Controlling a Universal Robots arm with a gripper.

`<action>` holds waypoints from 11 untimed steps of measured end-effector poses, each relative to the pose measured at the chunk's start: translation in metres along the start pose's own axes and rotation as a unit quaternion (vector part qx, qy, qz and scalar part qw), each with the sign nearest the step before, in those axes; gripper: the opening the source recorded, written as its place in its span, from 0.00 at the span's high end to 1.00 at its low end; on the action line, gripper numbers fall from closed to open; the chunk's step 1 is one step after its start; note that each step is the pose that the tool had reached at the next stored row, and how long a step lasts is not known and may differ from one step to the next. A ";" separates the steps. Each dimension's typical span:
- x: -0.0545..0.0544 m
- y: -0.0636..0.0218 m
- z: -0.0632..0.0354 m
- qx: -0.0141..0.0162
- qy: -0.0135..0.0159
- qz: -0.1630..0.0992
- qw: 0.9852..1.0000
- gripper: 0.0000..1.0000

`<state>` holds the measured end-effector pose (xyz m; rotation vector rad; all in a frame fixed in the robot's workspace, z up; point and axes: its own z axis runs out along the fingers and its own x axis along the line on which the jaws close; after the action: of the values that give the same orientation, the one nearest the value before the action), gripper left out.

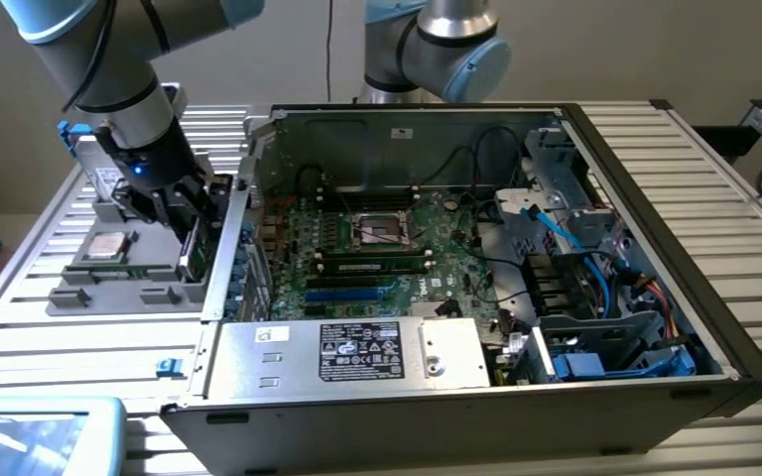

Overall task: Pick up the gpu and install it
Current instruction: 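Pick up the gpu and move the gpu toward the slot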

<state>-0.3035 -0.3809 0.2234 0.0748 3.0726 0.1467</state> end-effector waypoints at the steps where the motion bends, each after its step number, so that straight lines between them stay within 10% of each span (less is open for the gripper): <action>1: 0.000 0.0000 0.0001 0.000 0.000 -0.003 1.000 0.51; 11: 0.000 -0.0001 0.0013 0.000 0.000 -0.004 1.000 0.53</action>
<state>-0.3035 -0.3809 0.2221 0.0631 3.0732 0.1471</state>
